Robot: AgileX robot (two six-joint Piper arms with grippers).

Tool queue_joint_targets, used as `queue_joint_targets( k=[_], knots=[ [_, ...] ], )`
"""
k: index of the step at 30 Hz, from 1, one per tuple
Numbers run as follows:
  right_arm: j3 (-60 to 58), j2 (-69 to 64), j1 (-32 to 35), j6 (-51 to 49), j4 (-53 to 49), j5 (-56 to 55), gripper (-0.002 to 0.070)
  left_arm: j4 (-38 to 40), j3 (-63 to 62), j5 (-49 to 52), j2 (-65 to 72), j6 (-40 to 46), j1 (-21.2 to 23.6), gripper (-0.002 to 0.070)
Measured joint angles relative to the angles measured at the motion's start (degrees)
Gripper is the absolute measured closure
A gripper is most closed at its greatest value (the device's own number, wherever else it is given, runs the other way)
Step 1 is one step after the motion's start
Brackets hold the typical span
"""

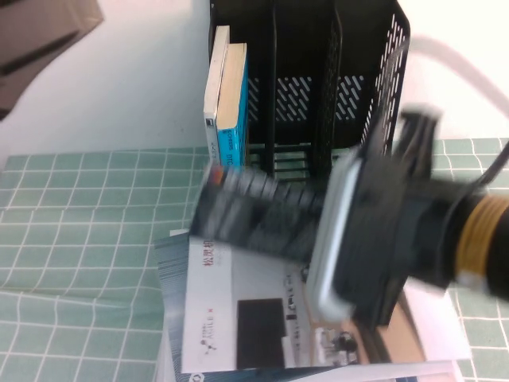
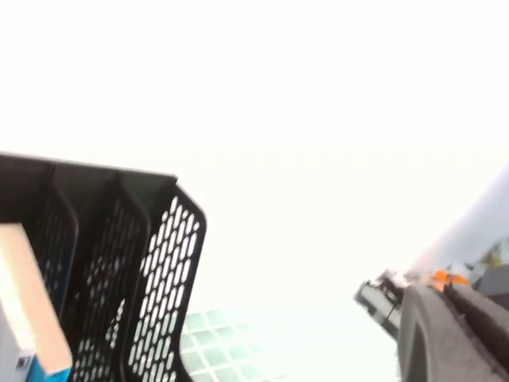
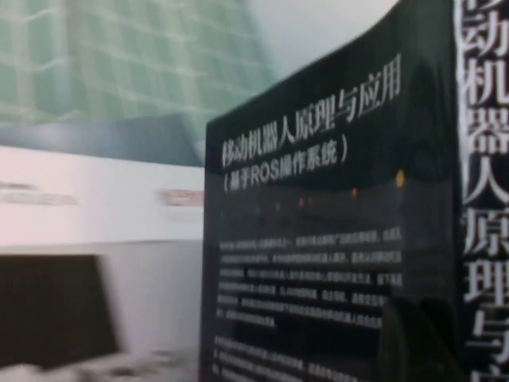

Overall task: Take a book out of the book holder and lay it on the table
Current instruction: Place the picked book on the book

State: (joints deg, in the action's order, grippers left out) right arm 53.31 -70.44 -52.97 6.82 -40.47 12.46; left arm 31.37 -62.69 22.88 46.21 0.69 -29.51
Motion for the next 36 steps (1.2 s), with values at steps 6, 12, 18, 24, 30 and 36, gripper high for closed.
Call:
queue_joint_targets(
  k=[6, 12, 18, 24, 30, 36],
  knots=[
    [-7.1, -3.9, -5.3, 0.1, -0.8, -2.3, 0.0545, 0.1, 0.0, 4.2, -1.2, 0.0, 0.0, 0.0678],
    [-11.5, -7.2, -10.0, 0.4, -1.8, -2.4, 0.0545, 0.1, 0.0, 5.9, -1.2, 0.0, 0.0, 0.0678],
    [-11.7, -10.9, -10.3, 0.4, -7.9, -5.4, 0.0545, 0.4, 0.0, 6.0, -1.2, 0.0, 0.0, 0.0678],
    [-10.3, -12.9, -10.4, -0.2, -12.9, -4.5, 0.0544, 0.4, 0.0, 6.6, -1.2, 0.0, 0.0, 0.0678],
    [-9.3, -13.3, -8.2, -8.0, -15.2, -5.0, 0.0544, 0.4, 0.0, 6.8, -1.2, 0.0, 0.0, 0.0678],
    [-9.3, -13.4, -5.8, -17.9, -15.8, -7.1, 0.0478, 0.4, 0.0, 8.6, -1.2, 0.0, 0.0, 0.0678]
  ],
)
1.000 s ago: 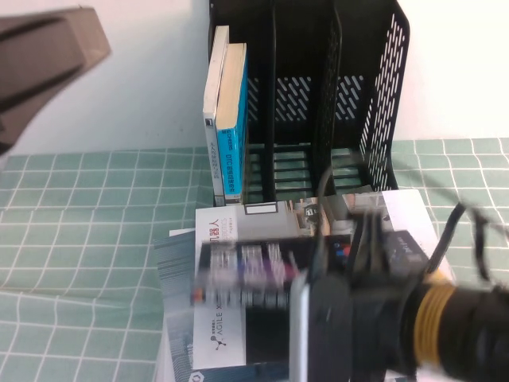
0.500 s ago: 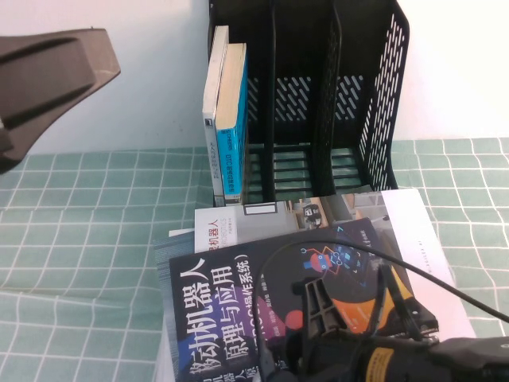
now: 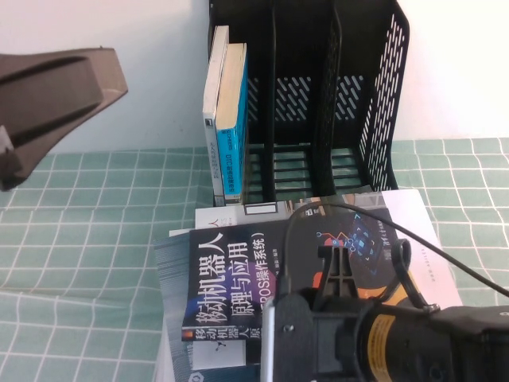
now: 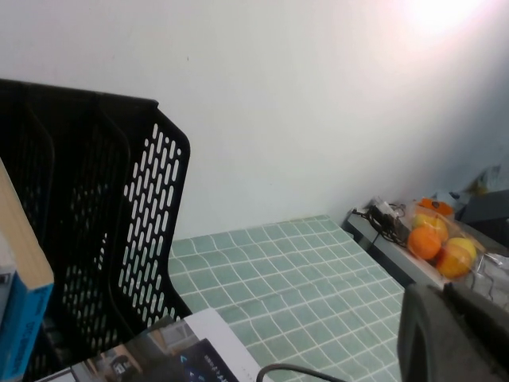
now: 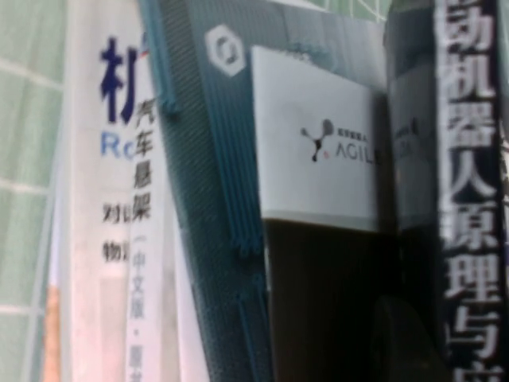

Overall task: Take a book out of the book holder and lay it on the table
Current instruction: Place the picked book on the book

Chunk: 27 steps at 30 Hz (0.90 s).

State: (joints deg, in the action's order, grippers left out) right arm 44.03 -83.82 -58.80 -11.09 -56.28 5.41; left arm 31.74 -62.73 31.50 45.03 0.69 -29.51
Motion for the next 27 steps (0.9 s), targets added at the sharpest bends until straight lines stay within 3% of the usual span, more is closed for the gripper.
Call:
queue_joint_targets(
  k=[4, 6, 14, 17, 21, 24, 27],
  knots=[
    [0.0, 0.0, 0.1, -9.5, 0.0, -0.7, 0.0277, 0.0, 0.0, 0.9, 0.0, 0.0, 0.0, 0.0678],
    [0.0, 0.0, -0.3, -12.4, 0.0, -1.7, 0.0227, 0.0, 0.0, 1.5, 0.0, 0.0, 0.0, 0.0678],
    [0.0, 1.6, -4.9, -19.8, 0.0, -10.6, 0.0195, -3.5, 0.0, 5.2, 0.0, 0.2, 0.0, 0.0678],
    [0.0, 3.7, -5.3, -20.6, -1.0, -12.4, 0.0240, -9.6, 0.0, 5.7, 0.0, 0.9, 0.0, 0.0678],
    [0.0, 10.5, -5.4, -21.4, -3.7, -10.0, 0.0450, -19.9, 0.0, 8.3, 0.0, 1.1, 0.0, 0.0678],
    [0.6, 17.8, -5.7, -21.4, -5.7, -1.8, 0.0613, -22.7, 1.4, 9.3, -1.0, 0.5, 0.0, 0.0678],
    [1.6, 26.1, -5.7, -20.1, -6.0, 12.7, 0.0658, -23.8, 4.9, 7.6, -3.5, 0.5, 0.0, 0.0678]
  ],
)
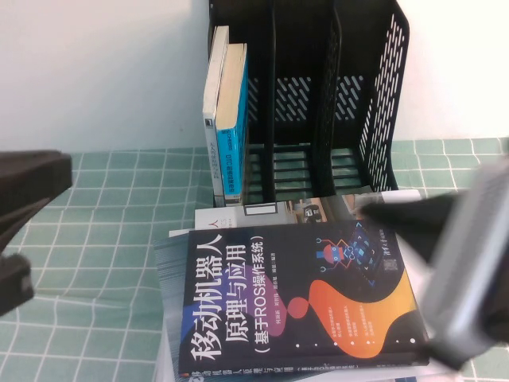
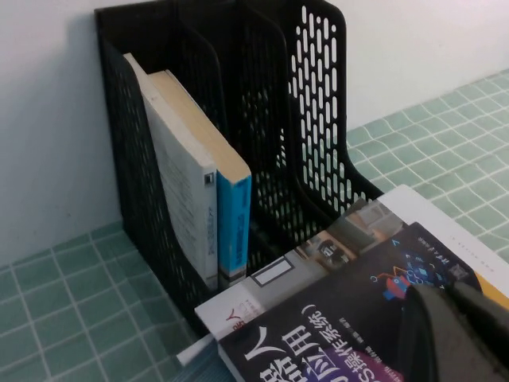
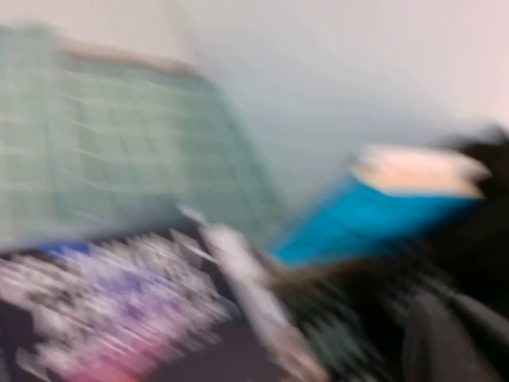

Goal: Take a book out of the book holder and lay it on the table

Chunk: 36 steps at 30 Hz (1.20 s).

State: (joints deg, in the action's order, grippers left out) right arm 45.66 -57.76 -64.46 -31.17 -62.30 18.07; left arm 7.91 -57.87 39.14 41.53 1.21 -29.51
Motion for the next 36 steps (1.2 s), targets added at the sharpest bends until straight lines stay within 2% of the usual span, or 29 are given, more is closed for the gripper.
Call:
queue_joint_targets(
  k=[7, 10, 13, 19, 26, 36],
  knots=[
    [4.1, 16.8, 0.0, 14.5, 9.4, 32.2, 0.0676, -7.2, 14.6, -11.8, -9.6, 0.4, 0.0, 0.0678],
    [4.5, 23.9, 0.0, 18.2, 16.8, 41.4, 0.0677, -8.5, 21.2, -14.1, -13.5, 2.6, 0.0, 0.0678],
    [3.5, 32.1, 0.0, 19.9, 24.9, 45.3, 0.0677, -8.2, 27.3, -15.2, -17.4, 5.1, 0.0, 0.0678],
    [-9.0, 46.0, 0.0, 20.2, 32.8, 43.7, 0.0678, -3.3, 37.2, -15.6, -22.3, 8.0, 0.0, 0.0678],
    [-25.1, 52.8, 0.0, 19.2, 33.9, 24.0, 0.0678, 1.1, 41.1, -16.0, -22.8, 16.8, 0.0, 0.0678],
    [-27.9, 52.9, 0.0, 18.4, 37.1, 19.6, 0.0678, 3.2, 41.3, -16.2, -22.8, 17.9, 0.0, 0.0678]
  ],
)
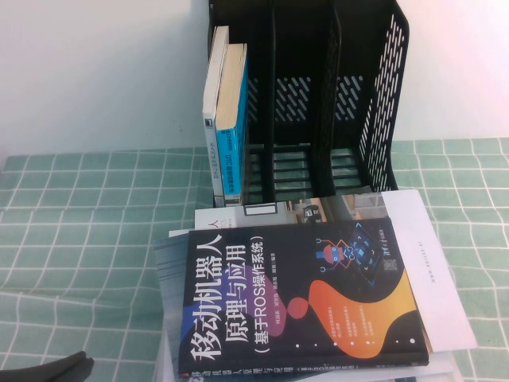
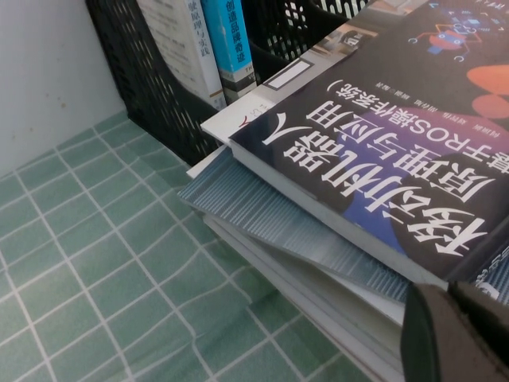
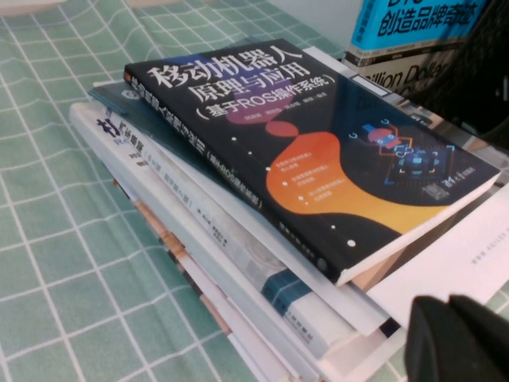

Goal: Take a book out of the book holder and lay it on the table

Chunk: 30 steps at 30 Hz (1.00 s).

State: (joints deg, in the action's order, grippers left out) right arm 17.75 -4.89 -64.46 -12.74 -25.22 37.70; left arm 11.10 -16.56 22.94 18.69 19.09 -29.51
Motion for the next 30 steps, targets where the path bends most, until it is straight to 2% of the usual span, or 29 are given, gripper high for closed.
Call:
queue_joint_targets(
  k=[14, 17, 21, 24, 27, 30],
  knots=[
    [0.0, 0.0, 0.0, -0.1, 0.1, -0.1, 0.0678, 0.1, 0.9, -1.6, -0.4, 0.0, 0.0, 0.0678],
    [0.0, 0.0, 0.0, -0.1, 0.1, -0.1, 0.0678, 0.1, 3.8, -3.0, -3.4, 0.0, 1.6, 0.0678],
    [0.0, 0.0, 0.0, -0.2, 0.1, -0.1, 0.0678, -1.4, 9.0, -3.7, -10.5, -2.3, 8.4, 0.0677],
    [0.0, 0.0, 0.0, -0.2, 0.1, -0.1, 0.0678, -3.7, 12.5, -4.2, -16.9, -7.9, 16.4, 0.0677],
    [0.0, 0.0, 0.0, -0.2, 0.4, -0.4, 0.0678, -4.8, 15.7, -5.1, -19.1, -10.2, 23.8, 0.0677],
    [0.0, 0.0, 0.0, -0.2, 0.8, -0.4, 0.0678, -5.1, 17.8, -4.3, -19.3, -12.2, 29.1, 0.0678]
  ],
)
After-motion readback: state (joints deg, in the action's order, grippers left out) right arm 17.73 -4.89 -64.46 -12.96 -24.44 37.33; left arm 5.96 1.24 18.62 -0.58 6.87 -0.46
